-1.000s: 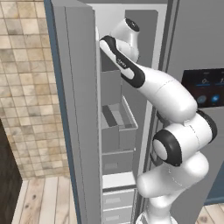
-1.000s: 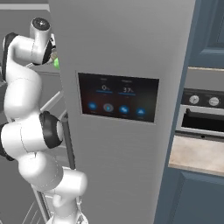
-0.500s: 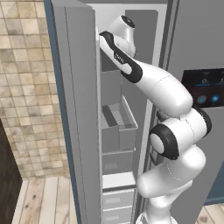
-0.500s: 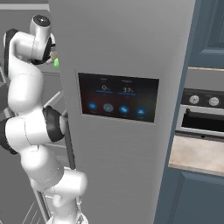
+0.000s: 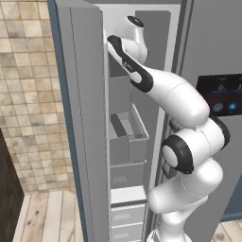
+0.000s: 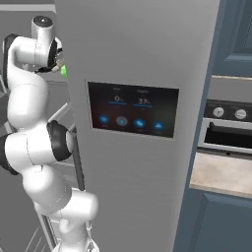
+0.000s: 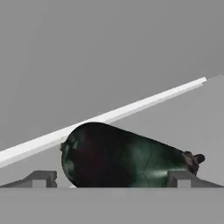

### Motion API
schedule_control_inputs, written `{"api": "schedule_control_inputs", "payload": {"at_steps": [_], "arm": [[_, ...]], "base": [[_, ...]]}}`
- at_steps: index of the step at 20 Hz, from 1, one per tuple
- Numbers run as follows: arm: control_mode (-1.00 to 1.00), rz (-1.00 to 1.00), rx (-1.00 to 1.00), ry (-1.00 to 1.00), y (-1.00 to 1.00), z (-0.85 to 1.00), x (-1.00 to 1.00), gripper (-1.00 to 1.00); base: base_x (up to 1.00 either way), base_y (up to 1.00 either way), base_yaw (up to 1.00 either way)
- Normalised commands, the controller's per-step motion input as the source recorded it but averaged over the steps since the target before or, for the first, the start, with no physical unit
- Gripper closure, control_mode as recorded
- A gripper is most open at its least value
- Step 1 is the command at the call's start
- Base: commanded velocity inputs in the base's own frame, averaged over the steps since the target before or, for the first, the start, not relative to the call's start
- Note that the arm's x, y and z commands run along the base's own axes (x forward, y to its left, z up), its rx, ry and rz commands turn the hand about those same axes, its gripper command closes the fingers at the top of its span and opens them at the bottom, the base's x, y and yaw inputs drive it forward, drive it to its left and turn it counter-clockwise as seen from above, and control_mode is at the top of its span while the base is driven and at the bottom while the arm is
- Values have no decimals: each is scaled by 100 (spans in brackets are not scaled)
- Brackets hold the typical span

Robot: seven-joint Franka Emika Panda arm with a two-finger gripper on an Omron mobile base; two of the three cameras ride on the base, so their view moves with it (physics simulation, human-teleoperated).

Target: Take the corn, mushroom, and eggplant from the freezer and place them in the bowl on the counter.

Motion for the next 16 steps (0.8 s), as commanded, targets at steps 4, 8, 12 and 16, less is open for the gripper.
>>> {"api": "schedule_control_inputs", "payload": {"at_steps": [4, 8, 12, 16], "arm": [[-100, -3, -22, -1, -2, 1, -4, -100], [-100, 12, 0, -14, 0, 37, 0, -100], [-100, 23, 0, -23, 0, 22, 0, -100], [-100, 22, -1, -4, 0, -13, 9, -100]], "base": [[0, 0, 0], [0, 0, 0], [0, 0, 0], [0, 0, 0]]}}
